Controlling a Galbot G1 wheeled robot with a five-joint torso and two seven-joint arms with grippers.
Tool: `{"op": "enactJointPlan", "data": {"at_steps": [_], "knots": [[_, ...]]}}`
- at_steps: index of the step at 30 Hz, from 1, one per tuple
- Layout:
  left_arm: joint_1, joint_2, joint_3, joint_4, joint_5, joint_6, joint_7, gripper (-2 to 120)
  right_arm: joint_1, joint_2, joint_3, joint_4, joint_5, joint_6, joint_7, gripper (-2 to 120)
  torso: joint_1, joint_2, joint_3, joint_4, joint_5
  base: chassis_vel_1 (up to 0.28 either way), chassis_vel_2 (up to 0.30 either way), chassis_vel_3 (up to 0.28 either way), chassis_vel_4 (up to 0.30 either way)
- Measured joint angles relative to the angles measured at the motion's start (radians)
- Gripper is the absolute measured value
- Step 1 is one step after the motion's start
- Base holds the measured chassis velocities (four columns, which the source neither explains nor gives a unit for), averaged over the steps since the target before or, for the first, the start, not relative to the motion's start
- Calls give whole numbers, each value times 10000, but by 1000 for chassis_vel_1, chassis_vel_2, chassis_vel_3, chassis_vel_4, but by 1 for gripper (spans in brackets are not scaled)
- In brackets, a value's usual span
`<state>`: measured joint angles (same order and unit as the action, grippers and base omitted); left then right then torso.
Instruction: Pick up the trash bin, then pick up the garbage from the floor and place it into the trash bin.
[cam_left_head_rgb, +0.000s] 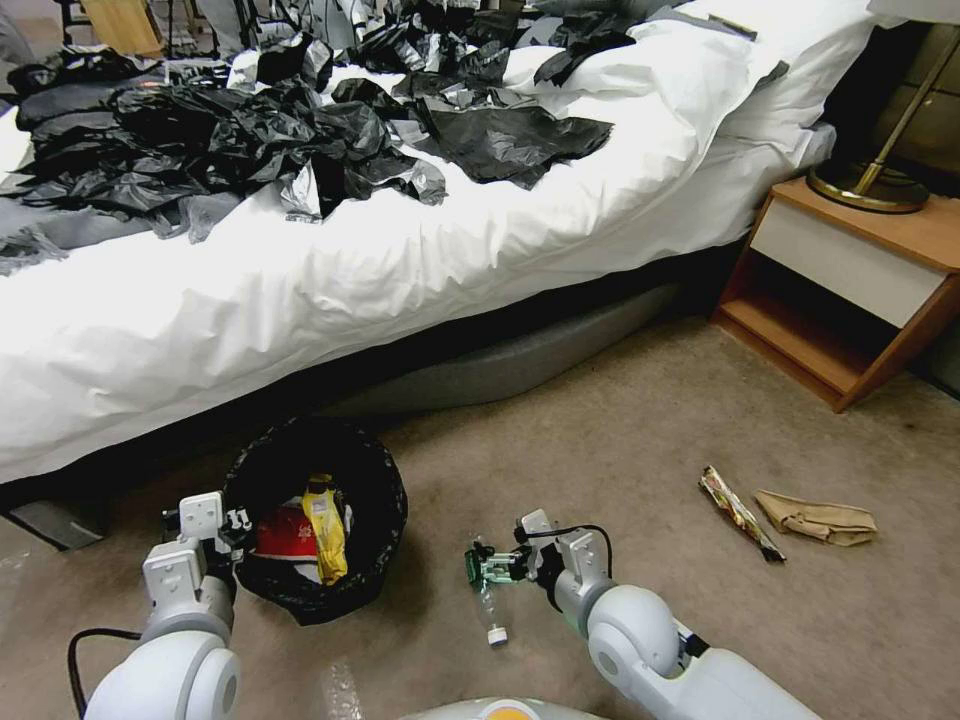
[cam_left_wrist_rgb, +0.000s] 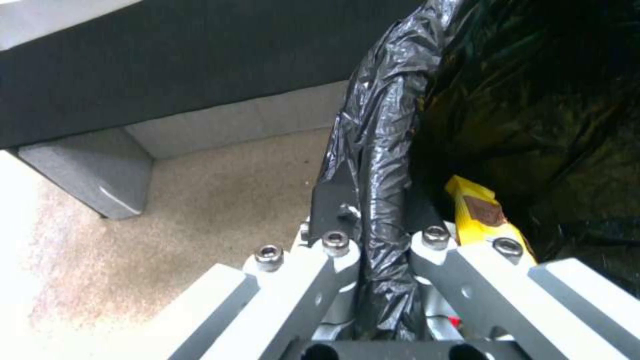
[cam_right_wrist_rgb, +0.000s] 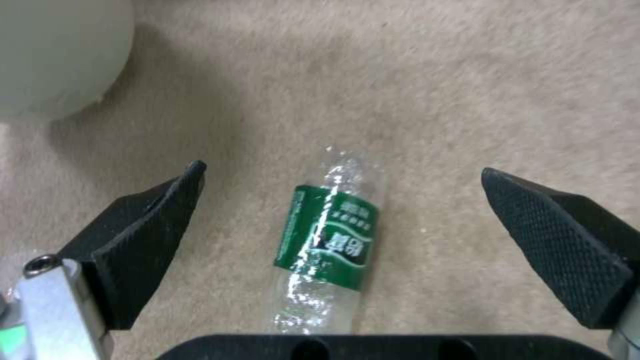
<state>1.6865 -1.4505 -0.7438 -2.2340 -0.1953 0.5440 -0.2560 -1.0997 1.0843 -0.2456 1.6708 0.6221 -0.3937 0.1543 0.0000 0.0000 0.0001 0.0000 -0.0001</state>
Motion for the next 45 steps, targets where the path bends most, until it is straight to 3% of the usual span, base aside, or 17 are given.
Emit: {"op": "enactJointPlan", "data": {"at_steps": [11, 22, 25, 45], "knots": [[19, -60, 63, 64, 95, -2, -6, 1, 637, 1099, -209, -1813, -622, -170, -748, 100, 0, 0, -1, 1, 1, 0, 0, 0, 0], [-6, -138, 84, 111, 157, -22, -6, 1, 779, 1750, -363, -3081, -1310, 329, -1038, 100, 0, 0, 0, 0, 0, 0, 0, 0, 0], [-7, -148, 95, 116, 167, -25, -6, 1, 751, 1887, -375, -3282, -1400, 381, -1037, 95, 0, 1, -1, 0, 0, 0, 0, 0, 0], [-76, -130, 96, 141, 158, -27, -8, 1, 675, 1890, -361, -3252, -1505, 694, -762, 24, 0, 0, -1, 0, 1, 0, 0, 0, 0]]}}
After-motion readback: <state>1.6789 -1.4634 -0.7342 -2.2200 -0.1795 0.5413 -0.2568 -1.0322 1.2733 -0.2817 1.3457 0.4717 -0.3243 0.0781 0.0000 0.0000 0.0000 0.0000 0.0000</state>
